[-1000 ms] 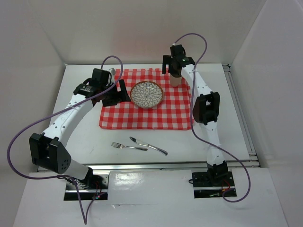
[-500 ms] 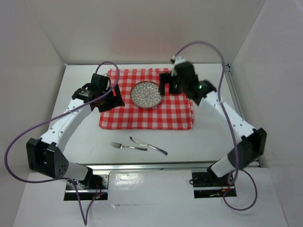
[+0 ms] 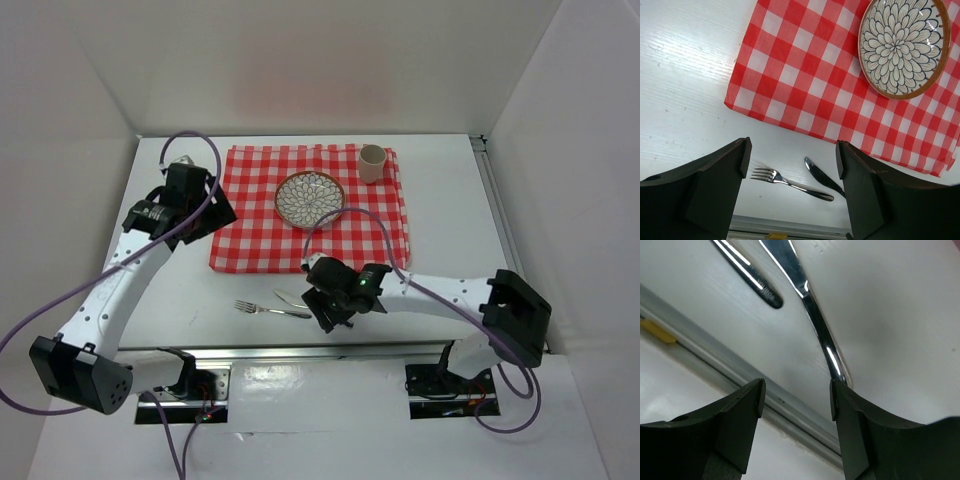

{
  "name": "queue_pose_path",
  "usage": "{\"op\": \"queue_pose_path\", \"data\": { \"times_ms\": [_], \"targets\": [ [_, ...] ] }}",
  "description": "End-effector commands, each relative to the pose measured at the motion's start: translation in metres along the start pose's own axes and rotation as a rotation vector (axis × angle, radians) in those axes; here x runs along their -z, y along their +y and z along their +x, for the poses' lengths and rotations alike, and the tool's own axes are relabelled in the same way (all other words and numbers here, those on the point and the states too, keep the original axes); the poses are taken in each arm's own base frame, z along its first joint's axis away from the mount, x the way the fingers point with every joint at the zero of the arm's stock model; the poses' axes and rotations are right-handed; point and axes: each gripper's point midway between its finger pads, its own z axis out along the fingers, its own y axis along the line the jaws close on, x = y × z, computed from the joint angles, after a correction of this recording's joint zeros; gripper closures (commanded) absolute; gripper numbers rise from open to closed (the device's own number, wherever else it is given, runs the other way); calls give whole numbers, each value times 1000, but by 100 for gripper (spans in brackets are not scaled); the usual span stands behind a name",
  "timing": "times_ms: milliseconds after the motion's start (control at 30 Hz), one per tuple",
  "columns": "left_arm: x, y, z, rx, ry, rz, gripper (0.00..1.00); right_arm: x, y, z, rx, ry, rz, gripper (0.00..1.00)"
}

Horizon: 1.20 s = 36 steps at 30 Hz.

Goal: Set the dinner table for one person

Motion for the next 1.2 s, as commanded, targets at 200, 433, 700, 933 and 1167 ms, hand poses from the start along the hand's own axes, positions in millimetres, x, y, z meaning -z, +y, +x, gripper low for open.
{"op": "queue_pose_path", "data": {
  "times_ms": [200, 433, 700, 933, 1167],
  "targets": [
    [0, -4, 3, -24, 18, 35, 14, -45, 0, -36, 81, -60, 79, 35],
    [2, -5, 5, -20, 8, 57, 14, -62, -2, -33, 119, -30, 93, 42],
    [-1, -4, 6, -31, 15, 52, 14, -70, -8, -32, 115, -15, 70, 44],
    [1, -4, 2, -38, 2, 50, 14, -81, -13, -16, 131, 20, 12, 82],
    [3, -3, 0, -36, -10, 48, 14, -76, -16, -19, 171, 23, 62, 100]
  ]
}}
